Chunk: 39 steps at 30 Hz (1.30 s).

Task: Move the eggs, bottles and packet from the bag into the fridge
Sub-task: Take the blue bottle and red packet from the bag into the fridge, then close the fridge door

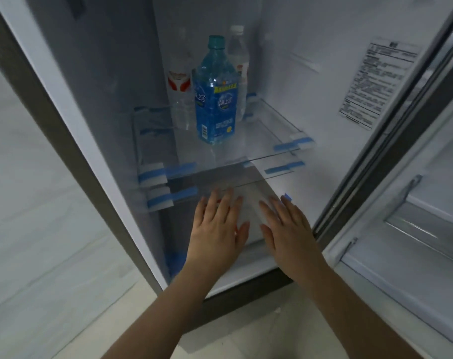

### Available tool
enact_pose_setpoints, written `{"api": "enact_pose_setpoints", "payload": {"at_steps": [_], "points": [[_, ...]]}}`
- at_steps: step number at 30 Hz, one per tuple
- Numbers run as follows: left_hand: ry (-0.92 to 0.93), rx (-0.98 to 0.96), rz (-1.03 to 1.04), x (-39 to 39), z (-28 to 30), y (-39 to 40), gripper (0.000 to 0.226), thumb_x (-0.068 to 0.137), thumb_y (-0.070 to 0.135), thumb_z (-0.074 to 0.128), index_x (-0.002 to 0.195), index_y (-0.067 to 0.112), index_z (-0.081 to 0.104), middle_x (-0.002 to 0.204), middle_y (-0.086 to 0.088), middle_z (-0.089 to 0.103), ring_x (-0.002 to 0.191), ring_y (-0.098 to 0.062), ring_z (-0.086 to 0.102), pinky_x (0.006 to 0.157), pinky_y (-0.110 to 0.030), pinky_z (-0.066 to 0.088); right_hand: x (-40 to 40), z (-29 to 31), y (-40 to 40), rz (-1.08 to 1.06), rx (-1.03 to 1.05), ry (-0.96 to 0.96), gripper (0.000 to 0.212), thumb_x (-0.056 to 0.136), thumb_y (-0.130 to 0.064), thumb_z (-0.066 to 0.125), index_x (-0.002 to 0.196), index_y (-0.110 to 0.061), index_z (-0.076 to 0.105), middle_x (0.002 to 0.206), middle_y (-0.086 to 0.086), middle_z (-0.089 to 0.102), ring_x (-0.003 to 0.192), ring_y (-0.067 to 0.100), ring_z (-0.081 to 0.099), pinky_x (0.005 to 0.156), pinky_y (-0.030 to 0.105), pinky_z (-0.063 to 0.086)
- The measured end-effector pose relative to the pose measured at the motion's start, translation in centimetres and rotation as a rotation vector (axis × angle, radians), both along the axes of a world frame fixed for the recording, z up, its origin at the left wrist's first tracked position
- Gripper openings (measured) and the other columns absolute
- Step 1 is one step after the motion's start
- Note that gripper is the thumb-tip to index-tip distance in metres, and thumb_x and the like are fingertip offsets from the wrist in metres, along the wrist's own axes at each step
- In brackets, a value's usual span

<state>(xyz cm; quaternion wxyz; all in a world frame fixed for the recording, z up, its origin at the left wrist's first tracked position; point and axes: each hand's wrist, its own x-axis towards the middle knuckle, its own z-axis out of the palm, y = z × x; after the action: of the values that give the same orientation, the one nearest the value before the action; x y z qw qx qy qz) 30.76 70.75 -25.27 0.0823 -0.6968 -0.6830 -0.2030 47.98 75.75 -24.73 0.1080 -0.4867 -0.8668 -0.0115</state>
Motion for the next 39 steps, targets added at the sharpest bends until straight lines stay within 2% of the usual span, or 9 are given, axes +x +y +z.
{"api": "enact_pose_setpoints", "payload": {"at_steps": [4, 7, 11, 20, 25, 28, 32, 36, 39], "points": [[-0.060, -0.099, -0.061, 2.8, -0.2, -0.2, 0.067, 0.102, 0.051, 0.000, 0.147, 0.020, 0.038, 0.153, -0.008, 0.040, 0.145, -0.031, 0.029, 0.115, -0.056, 0.027, 3.1, -1.4, -1.7, -0.058, -0.018, -0.005, 0.053, 0.100, -0.045, 0.028, 0.146, -0.021, 0.036, 0.153, 0.007, 0.036, 0.143, 0.028, 0.028, 0.115, 0.043, 0.023], [-0.025, -0.102, -0.127, 5.3, -0.8, -0.2, 0.058, 0.104, 0.046, 0.009, 0.146, 0.019, 0.039, 0.151, -0.009, 0.044, 0.142, -0.033, 0.035, 0.112, -0.057, 0.031, 5.7, -2.1, -2.8, -0.123, -0.035, -0.006, 0.054, 0.095, -0.044, 0.037, 0.142, -0.018, 0.043, 0.150, 0.010, 0.041, 0.140, 0.029, 0.034, 0.112, 0.042, 0.025], [0.022, -0.123, -0.208, 9.3, -1.9, -0.4, 0.055, 0.103, 0.045, 0.017, 0.147, 0.021, 0.037, 0.154, -0.008, 0.040, 0.145, -0.031, 0.029, 0.116, -0.051, 0.018, 10.7, -2.6, -4.8, -0.203, -0.057, 0.025, 0.057, 0.098, -0.047, 0.029, 0.138, -0.013, 0.050, 0.143, 0.013, 0.050, 0.133, 0.032, 0.045, 0.106, 0.048, 0.041], [0.057, -0.189, -0.455, 23.1, -5.9, -1.7, 0.044, 0.101, 0.039, 0.034, 0.140, 0.026, 0.052, 0.144, -0.005, 0.053, 0.137, -0.031, 0.043, 0.114, -0.046, 0.018, 25.3, -6.0, -10.6, -0.404, -0.052, 0.026, 0.054, 0.097, -0.044, 0.028, 0.139, -0.017, 0.049, 0.143, 0.011, 0.049, 0.132, 0.033, 0.046, 0.108, 0.049, 0.037], [0.090, -0.276, -0.543, 29.6, -8.3, -2.6, 0.050, 0.094, 0.030, 0.035, 0.141, 0.022, 0.050, 0.142, -0.009, 0.054, 0.135, -0.033, 0.045, 0.111, -0.050, 0.034, 33.1, -7.8, -13.8, -0.519, -0.102, 0.044, 0.066, 0.099, -0.051, 0.012, 0.140, -0.013, 0.048, 0.143, 0.014, 0.049, 0.132, 0.034, 0.045, 0.107, 0.049, 0.038], [0.139, -0.320, -0.556, 32.6, -9.2, -3.4, 0.055, 0.095, 0.040, 0.032, 0.145, 0.020, 0.044, 0.148, -0.009, 0.048, 0.140, -0.032, 0.039, 0.114, -0.049, 0.029, 36.3, -8.5, -15.3, -0.554, -0.113, 0.036, 0.069, 0.098, -0.053, 0.011, 0.138, -0.010, 0.049, 0.143, 0.013, 0.049, 0.132, 0.034, 0.046, 0.107, 0.048, 0.037], [0.204, -0.302, -0.614, 36.0, -10.3, -4.4, 0.061, 0.095, 0.046, 0.033, 0.149, 0.018, 0.036, 0.154, -0.007, 0.039, 0.144, -0.029, 0.031, 0.119, -0.045, 0.016, 39.3, -9.7, -16.6, -0.602, -0.113, 0.026, 0.062, 0.095, -0.050, 0.030, 0.140, -0.011, 0.047, 0.145, 0.011, 0.048, 0.134, 0.032, 0.043, 0.109, 0.048, 0.035], [0.216, -0.300, -0.607, 37.5, -11.5, -4.7, 0.068, 0.092, 0.046, 0.041, 0.152, 0.016, 0.029, 0.157, -0.008, 0.035, 0.145, -0.028, 0.029, 0.120, -0.045, 0.018, 40.9, -10.8, -17.6, -0.624, -0.091, 0.019, 0.059, 0.093, -0.043, 0.052, 0.143, -0.013, 0.043, 0.143, 0.012, 0.049, 0.133, 0.033, 0.044, 0.110, 0.049, 0.035], [0.258, -0.323, -0.612, 37.2, -12.2, -4.6, 0.085, 0.088, 0.044, 0.054, 0.155, 0.019, 0.008, 0.163, -0.008, 0.015, 0.150, -0.027, 0.012, 0.120, -0.045, 0.005, 40.9, -11.1, -18.0, -0.634, -0.083, 0.028, 0.062, 0.090, -0.041, 0.059, 0.144, -0.016, 0.041, 0.139, 0.009, 0.052, 0.131, 0.030, 0.045, 0.110, 0.047, 0.035]]}}
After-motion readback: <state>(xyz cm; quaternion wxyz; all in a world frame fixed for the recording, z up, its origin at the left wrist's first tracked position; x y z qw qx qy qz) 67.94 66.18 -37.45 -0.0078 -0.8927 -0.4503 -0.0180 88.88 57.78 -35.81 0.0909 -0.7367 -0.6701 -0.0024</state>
